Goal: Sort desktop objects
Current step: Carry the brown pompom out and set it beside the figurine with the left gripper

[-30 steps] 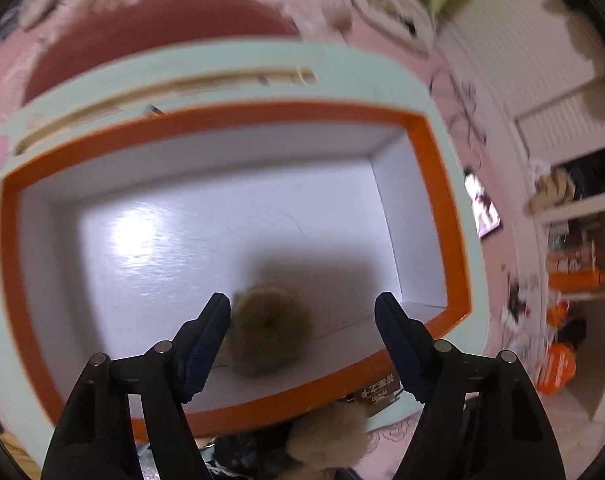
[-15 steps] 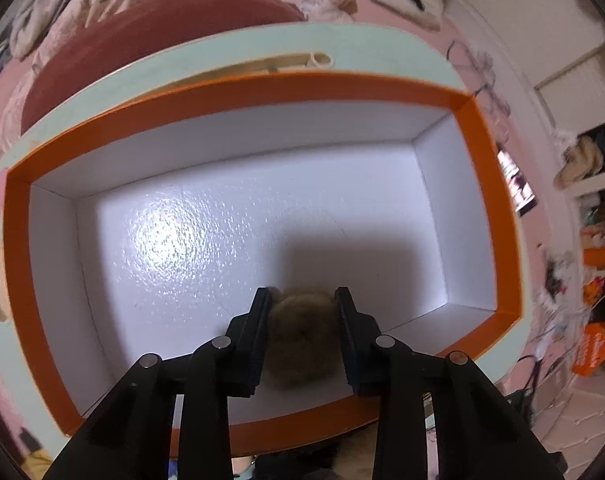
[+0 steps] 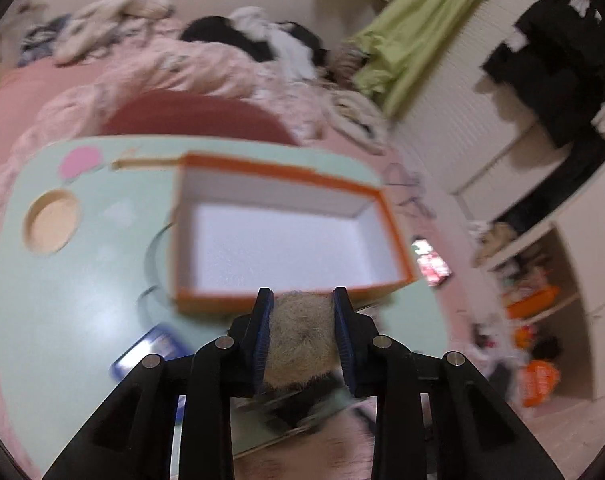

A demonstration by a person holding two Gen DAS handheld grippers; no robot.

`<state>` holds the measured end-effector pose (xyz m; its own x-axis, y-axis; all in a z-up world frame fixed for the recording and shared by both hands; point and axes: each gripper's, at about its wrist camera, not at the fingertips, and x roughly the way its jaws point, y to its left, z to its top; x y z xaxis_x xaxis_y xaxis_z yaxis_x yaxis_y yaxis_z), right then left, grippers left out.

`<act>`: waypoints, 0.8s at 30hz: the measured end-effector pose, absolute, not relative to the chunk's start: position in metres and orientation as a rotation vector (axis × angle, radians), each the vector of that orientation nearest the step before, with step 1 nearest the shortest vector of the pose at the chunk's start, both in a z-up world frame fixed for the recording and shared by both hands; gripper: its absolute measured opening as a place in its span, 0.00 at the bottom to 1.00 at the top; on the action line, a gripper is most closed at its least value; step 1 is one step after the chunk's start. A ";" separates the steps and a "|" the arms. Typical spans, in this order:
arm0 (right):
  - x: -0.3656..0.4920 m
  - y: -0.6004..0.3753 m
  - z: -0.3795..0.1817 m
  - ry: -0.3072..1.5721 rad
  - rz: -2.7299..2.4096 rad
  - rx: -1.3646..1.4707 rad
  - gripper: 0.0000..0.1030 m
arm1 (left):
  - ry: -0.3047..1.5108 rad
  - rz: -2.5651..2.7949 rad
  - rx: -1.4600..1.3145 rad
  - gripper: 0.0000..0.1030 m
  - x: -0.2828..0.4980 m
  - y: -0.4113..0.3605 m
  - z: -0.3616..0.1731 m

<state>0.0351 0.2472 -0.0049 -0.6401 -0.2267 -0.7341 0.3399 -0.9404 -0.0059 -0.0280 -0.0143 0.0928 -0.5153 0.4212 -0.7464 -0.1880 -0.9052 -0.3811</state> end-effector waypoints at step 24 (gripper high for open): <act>0.035 0.245 -0.005 0.210 -2.584 1.128 0.99 | 0.145 2.862 -1.153 1.00 0.065 -0.018 -0.015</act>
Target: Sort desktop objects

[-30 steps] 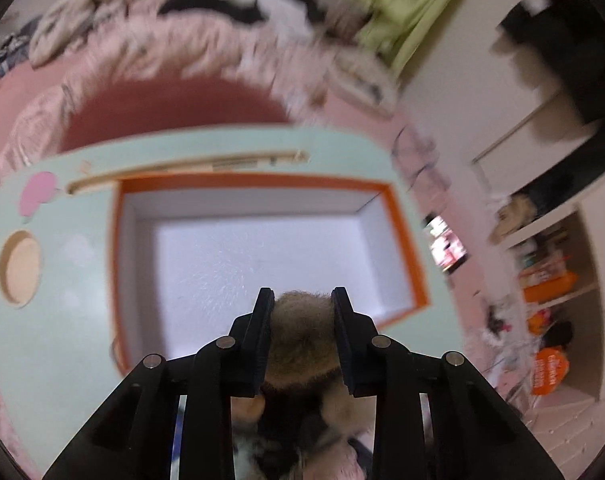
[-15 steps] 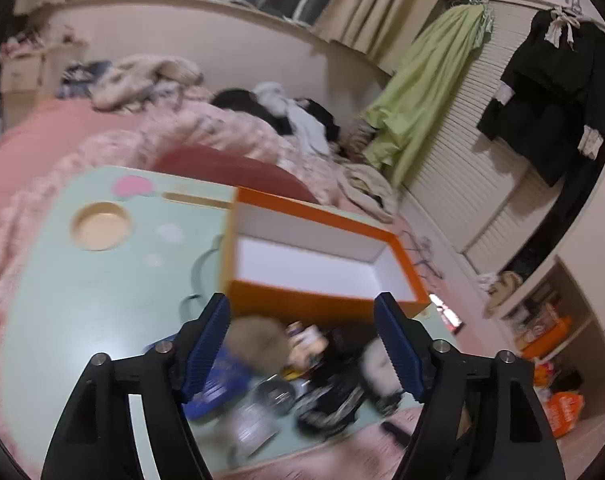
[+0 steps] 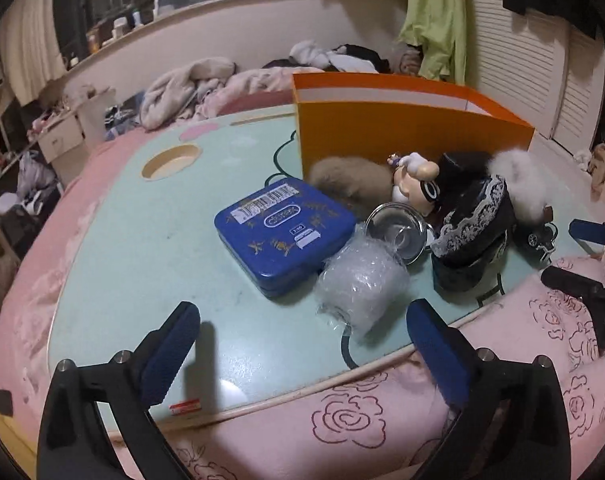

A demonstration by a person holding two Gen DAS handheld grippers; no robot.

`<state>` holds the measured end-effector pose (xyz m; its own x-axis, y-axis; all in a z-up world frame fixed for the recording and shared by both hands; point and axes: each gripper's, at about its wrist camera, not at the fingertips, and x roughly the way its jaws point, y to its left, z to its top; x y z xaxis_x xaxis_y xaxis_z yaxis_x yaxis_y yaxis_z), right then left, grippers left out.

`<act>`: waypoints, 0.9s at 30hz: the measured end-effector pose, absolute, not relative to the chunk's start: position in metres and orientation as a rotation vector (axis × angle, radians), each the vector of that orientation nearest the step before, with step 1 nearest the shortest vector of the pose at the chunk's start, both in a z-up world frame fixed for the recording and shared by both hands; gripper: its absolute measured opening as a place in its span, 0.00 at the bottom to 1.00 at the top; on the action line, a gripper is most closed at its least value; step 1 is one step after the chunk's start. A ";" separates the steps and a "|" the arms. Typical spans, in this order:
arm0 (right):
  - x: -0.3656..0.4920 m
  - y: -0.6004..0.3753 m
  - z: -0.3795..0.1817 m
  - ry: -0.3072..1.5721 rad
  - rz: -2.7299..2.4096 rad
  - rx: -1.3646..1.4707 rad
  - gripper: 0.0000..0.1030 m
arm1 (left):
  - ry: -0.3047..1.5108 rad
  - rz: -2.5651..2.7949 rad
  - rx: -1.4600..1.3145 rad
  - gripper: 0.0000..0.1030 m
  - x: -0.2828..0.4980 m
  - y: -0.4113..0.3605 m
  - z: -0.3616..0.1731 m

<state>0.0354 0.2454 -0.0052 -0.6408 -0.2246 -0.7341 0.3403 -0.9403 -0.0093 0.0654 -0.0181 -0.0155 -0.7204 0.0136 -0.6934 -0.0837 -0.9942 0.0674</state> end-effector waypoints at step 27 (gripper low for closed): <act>-0.096 0.289 0.052 -0.587 -2.510 1.214 0.99 | 0.086 2.879 -1.143 1.00 0.068 -0.027 -0.016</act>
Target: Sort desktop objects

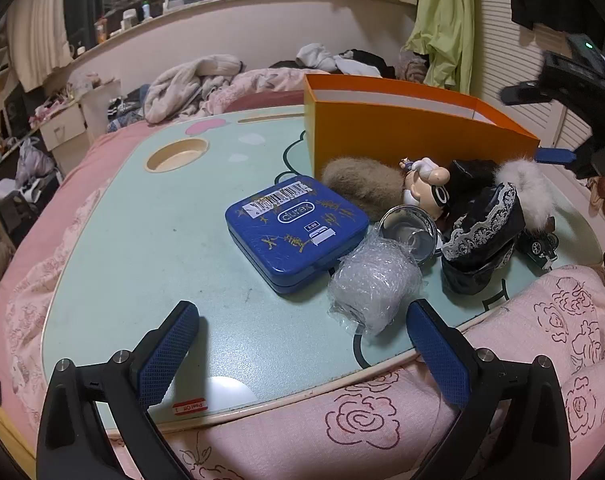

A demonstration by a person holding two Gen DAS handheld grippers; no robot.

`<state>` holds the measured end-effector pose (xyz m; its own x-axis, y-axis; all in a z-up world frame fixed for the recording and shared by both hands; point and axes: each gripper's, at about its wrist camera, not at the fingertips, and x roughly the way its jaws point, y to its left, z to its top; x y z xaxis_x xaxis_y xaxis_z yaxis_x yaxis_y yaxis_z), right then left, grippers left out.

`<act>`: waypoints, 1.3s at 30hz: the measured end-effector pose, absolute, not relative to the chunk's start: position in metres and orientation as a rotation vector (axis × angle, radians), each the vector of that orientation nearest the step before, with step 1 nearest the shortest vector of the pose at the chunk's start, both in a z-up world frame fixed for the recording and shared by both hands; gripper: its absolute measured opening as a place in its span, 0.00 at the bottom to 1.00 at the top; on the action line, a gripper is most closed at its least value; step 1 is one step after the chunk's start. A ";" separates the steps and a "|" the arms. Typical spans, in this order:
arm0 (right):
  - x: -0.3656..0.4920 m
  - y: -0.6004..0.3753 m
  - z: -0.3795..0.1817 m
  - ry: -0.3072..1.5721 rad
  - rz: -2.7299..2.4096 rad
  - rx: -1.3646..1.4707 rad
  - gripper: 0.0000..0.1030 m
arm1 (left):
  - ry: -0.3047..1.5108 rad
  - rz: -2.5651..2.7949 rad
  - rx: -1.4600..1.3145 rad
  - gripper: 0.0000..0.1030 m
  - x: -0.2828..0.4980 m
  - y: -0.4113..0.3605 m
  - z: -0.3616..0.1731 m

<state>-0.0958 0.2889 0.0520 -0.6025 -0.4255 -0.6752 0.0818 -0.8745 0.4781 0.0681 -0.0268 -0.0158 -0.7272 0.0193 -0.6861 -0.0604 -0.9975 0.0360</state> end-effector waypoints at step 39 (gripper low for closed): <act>-0.058 0.109 0.085 0.237 -2.531 1.010 0.99 | 0.080 2.880 -1.123 1.00 0.065 -0.025 -0.015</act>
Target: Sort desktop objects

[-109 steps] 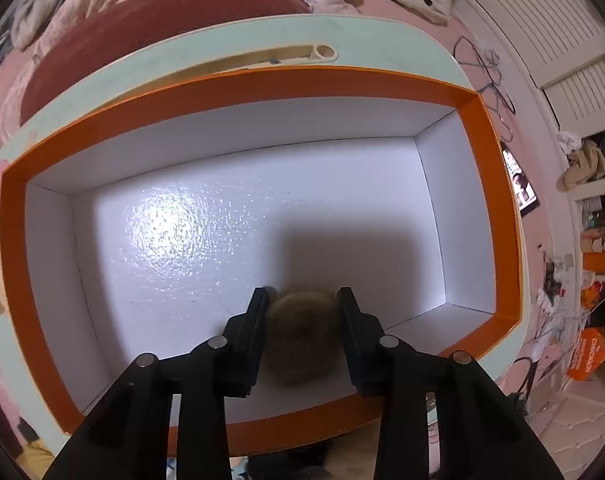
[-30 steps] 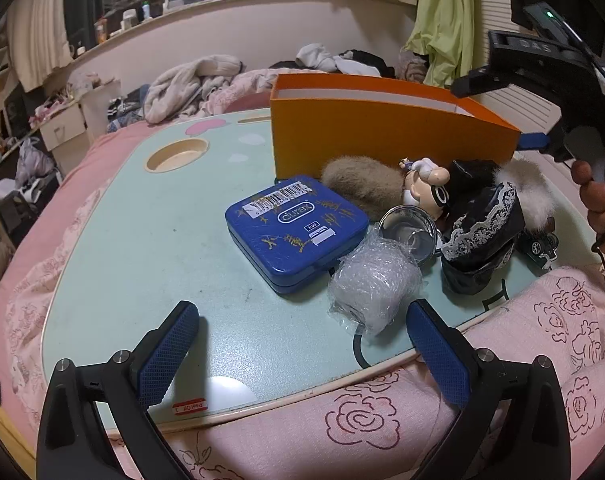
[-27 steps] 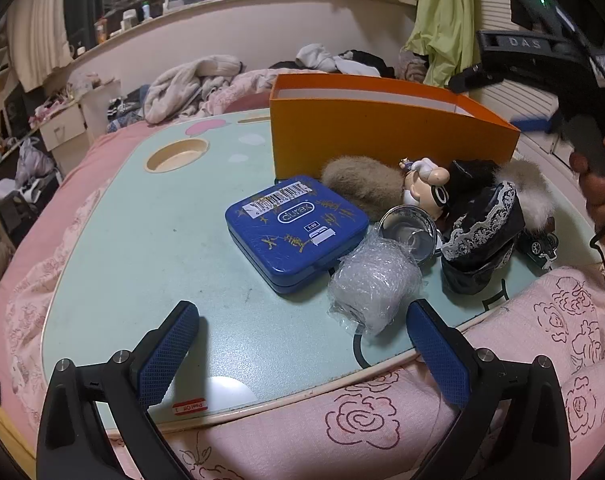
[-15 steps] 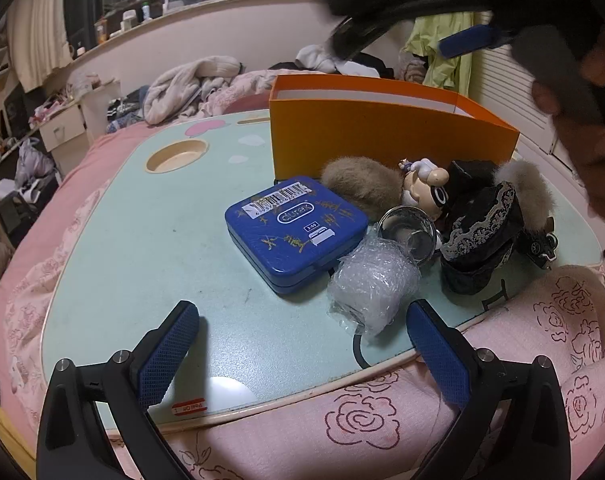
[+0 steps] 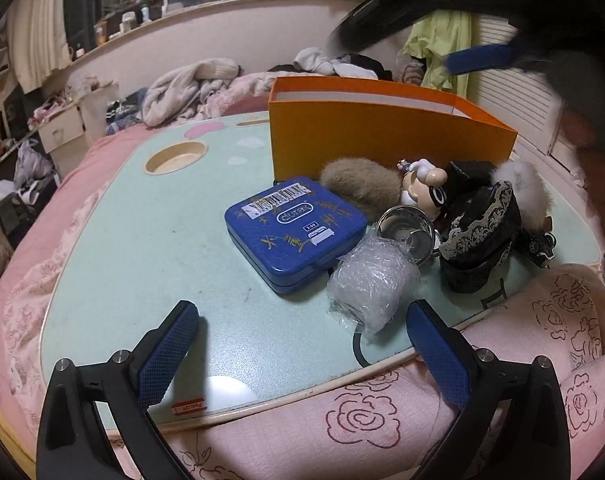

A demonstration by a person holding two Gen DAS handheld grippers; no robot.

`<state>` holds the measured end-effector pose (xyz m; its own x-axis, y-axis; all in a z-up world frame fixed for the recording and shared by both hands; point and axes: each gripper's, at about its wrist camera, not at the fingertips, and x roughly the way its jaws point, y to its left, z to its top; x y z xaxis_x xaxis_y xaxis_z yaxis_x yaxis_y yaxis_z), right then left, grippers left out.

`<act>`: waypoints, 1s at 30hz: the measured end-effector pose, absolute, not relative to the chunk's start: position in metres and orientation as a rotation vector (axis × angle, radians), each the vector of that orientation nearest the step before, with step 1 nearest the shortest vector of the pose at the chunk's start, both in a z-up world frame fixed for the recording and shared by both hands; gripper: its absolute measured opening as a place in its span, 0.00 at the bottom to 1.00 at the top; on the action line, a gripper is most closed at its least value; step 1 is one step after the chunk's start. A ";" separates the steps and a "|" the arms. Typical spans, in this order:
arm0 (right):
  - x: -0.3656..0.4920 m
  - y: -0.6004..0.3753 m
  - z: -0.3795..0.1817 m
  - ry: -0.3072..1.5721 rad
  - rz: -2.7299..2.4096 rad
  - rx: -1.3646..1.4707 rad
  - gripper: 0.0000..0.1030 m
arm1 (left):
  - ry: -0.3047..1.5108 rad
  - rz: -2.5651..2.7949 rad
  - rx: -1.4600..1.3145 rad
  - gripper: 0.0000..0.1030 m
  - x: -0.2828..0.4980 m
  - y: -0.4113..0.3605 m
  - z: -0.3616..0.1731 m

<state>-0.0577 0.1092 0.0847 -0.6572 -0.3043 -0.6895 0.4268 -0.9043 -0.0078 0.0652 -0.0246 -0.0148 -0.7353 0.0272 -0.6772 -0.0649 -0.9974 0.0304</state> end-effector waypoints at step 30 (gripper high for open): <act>0.039 0.223 -0.008 0.272 -2.467 1.129 1.00 | 0.061 2.885 -1.094 1.00 0.065 -0.029 -0.016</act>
<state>0.0394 0.2234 -0.0079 -0.5870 -0.2851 -0.7577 0.4435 -0.8963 -0.0063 0.0645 -0.0286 -0.0155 -0.7472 0.0379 -0.6636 -0.0658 -0.9977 0.0172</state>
